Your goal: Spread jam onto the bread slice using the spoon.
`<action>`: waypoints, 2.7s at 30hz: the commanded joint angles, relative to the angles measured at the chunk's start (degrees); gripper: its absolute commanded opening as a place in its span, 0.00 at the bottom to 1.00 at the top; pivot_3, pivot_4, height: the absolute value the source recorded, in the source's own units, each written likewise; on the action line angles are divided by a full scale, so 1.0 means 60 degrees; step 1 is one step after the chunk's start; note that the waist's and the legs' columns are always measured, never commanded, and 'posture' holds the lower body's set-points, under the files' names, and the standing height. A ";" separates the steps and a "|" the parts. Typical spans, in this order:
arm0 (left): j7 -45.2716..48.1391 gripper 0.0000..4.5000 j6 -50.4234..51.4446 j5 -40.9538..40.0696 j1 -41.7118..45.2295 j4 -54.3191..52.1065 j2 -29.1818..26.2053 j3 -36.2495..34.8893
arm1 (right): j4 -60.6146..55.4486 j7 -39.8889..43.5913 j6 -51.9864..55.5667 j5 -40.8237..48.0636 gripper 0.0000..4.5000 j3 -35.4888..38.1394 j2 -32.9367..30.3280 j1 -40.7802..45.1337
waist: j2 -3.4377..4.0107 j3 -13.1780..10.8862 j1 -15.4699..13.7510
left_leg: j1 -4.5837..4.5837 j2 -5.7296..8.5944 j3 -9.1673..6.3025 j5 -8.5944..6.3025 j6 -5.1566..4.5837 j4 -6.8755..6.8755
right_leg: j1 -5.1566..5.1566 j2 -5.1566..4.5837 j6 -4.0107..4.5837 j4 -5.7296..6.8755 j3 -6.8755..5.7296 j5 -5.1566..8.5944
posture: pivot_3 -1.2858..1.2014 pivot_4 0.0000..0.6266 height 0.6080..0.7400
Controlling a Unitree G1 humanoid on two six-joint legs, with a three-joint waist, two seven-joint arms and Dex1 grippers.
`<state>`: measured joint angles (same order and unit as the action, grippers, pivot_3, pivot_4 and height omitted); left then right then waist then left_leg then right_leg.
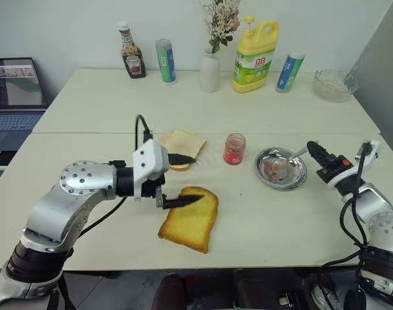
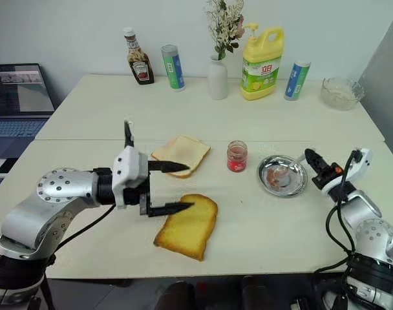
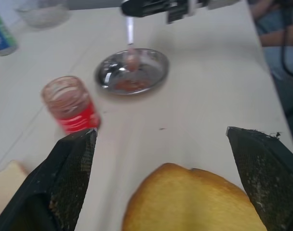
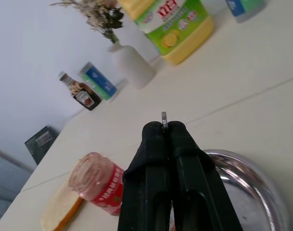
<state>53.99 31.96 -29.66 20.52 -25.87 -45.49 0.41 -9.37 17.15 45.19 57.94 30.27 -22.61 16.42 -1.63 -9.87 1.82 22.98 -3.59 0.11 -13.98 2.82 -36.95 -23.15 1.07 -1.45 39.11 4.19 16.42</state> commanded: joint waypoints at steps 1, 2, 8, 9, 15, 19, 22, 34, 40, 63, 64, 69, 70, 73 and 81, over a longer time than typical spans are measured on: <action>-0.0583 1.00 -0.0008 0.0325 -0.0095 0.0050 0.0107 -0.0249 | -0.1601 -0.0458 0.0266 0.0787 0.01 -0.0059 -0.0294 0.0220 | 0.0000 0.0000 -0.0001 | -0.0001 0.0001 0.0002 0.0000 0.0000 0.0000 | 0.0000 -0.0001 0.0000 0.0000 0.0002 0.0000 | 0.52 0.24 1.00; -0.0622 1.00 0.0000 0.0299 -0.0118 0.0061 0.0144 -0.0265 | -0.1880 -0.0579 0.0294 0.0792 0.01 -0.0196 -0.0385 0.0368 | 0.0000 0.0000 0.0000 | -0.0001 0.0001 0.0000 0.0000 0.0000 0.0000 | 0.0000 -0.0001 0.0000 0.0001 0.0000 0.0000 | 0.52 0.24 1.00; -0.0563 1.00 0.0231 0.0211 -0.0048 0.0174 0.0223 -0.0061 | -0.1877 -0.0777 -0.0022 -0.0321 0.01 -0.1755 -0.0521 0.2061 | 0.0003 -0.0002 0.0039 | -0.0004 0.0000 0.0004 0.0000 0.0000 -0.0002 | -0.0004 0.0002 0.0000 0.0002 0.0003 -0.0001 | 0.52 0.24 1.00; -0.0526 1.00 0.0226 0.0288 -0.0066 0.0212 0.0189 -0.0012 | -0.1818 -0.0559 -0.0158 -0.0741 0.01 -0.2167 -0.0615 0.2242 | 0.0003 -0.0002 0.0030 | -0.0003 -0.0001 0.0002 0.0000 0.0000 -0.0001 | -0.0005 0.0004 0.0001 0.0002 0.0001 -0.0001 | 0.52 0.24 1.00; -0.0461 1.00 0.0165 0.0441 -0.0086 0.0333 0.0298 0.0094 | -0.0797 0.0413 -0.1427 -0.3134 0.01 -0.4106 -0.0727 0.3119 | 0.0000 -0.0003 -0.0009 | 0.0009 0.0002 0.0002 0.0000 0.0000 0.0000 | -0.0008 -0.0003 0.0003 -0.0007 -0.0004 -0.0001 | 0.52 0.24 1.00; -0.0423 1.00 0.0158 0.0415 -0.0178 0.0196 0.0313 0.0116 | 0.0036 0.1099 -0.2418 -0.4272 0.01 -0.4747 -0.0661 0.3473 | 0.0000 -0.0003 -0.0009 | 0.0012 0.0005 0.0005 0.0000 0.0000 -0.0001 | -0.0011 -0.0009 0.0003 -0.0010 -0.0004 -0.0001 | 0.52 0.24 1.00; -0.0421 1.00 0.0085 0.0464 -0.0236 0.0184 0.0308 0.0140 | 0.0431 0.1413 -0.2821 -0.4629 0.01 -0.4808 -0.0512 0.3642 | 0.0000 -0.0003 -0.0005 | 0.0012 0.0001 -0.0001 0.0000 0.0000 0.0000 | -0.0012 -0.0007 0.0004 -0.0006 -0.0010 -0.0002 | 0.52 0.24 1.00; -0.0463 1.00 -0.0068 0.0689 -0.0034 0.0360 0.0593 0.0422 | 0.1315 0.2574 -0.4371 -0.6546 0.01 -0.5806 -0.0305 0.3756 | 0.0001 -0.0004 -0.0003 | 0.0011 0.0001 -0.0001 0.0000 0.0000 -0.0001 | -0.0012 -0.0007 0.0005 -0.0003 -0.0011 -0.0002 | 0.52 0.24 1.00; -0.0469 1.00 -0.0224 0.0909 0.0180 0.0616 0.0760 0.0638 | 0.1587 0.2993 -0.5296 -0.7645 0.01 -0.6327 -0.0399 0.3710 | 0.0001 -0.0004 -0.0004 | 0.0010 0.0003 0.0001 0.0000 0.0001 -0.0002 | -0.0012 -0.0007 0.0005 -0.0002 -0.0010 -0.0003 | 0.52 0.24 1.00; -0.0602 1.00 -0.0204 0.1223 0.0140 0.0604 0.1021 0.0759 | 0.2434 0.2892 -0.3738 -0.8421 0.01 -0.6176 0.0308 0.3846 | 0.0001 -0.0003 -0.0005 | 0.0008 0.0002 -0.0004 0.0001 0.0002 -0.0005 | -0.0011 -0.0008 0.0006 0.0008 -0.0012 -0.0004 | 0.52 0.24 1.00; -0.0617 1.00 -0.0218 0.1250 0.0143 0.0624 0.1038 0.0769 | 0.2409 0.2815 -0.3395 -0.8266 0.01 -0.6047 0.0410 0.3885 | 0.0001 -0.0003 -0.0004 | 0.0008 0.0003 -0.0004 0.0001 0.0002 -0.0005 | -0.0011 -0.0008 0.0006 0.0008 -0.0011 -0.0004 | 0.52 0.24 1.00; -0.0707 1.00 -0.0237 0.1326 0.0159 0.0666 0.1144 0.0754 | 0.2100 0.2463 -0.1958 -0.7578 0.01 -0.5400 0.0848 0.4024 | 0.0001 -0.0003 -0.0004 | 0.0007 0.0002 -0.0004 0.0001 0.0002 -0.0004 | -0.0010 -0.0008 0.0006 0.0008 -0.0012 -0.0004 | 0.52 0.24 1.00; -0.0713 1.00 -0.0241 0.1340 0.0171 0.0684 0.1163 0.0759 | 0.2084 0.2359 -0.1656 -0.7412 0.01 -0.5228 0.0941 0.4061 | 0.0001 -0.0003 -0.0004 | 0.0007 0.0002 -0.0004 0.0001 0.0002 -0.0004 | -0.0010 -0.0008 0.0006 0.0008 -0.0013 -0.0004 | 0.52 0.24 1.00; -0.0739 1.00 -0.0275 0.1406 0.0214 0.0761 0.1217 0.0763 | 0.2108 0.2138 -0.1157 -0.7170 0.01 -0.4913 0.1071 0.4143 | 0.0001 -0.0003 -0.0002 | 0.0007 0.0002 -0.0004 0.0001 0.0002 -0.0003 | -0.0010 -0.0008 0.0006 0.0010 -0.0012 -0.0004 | 0.52 0.24 1.00; -0.0916 1.00 -0.0366 0.1499 0.0577 0.1042 0.1562 0.0873 | 0.2055 0.1465 0.0144 -0.6166 0.01 -0.3997 0.1592 0.4349 | 0.0001 -0.0003 -0.0004 | 0.0007 0.0003 -0.0003 0.0001 0.0002 -0.0003 | -0.0011 -0.0008 0.0006 0.0011 -0.0012 -0.0004 | 0.52 0.24 1.00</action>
<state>49.07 30.76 -20.85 22.89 -19.06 -36.65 5.78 4.71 26.50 45.33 19.29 4.84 -13.18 41.35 -1.62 -9.89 1.80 23.03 -3.56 0.09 -13.98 2.83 -36.97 -23.22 1.01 -1.41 39.17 4.12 16.40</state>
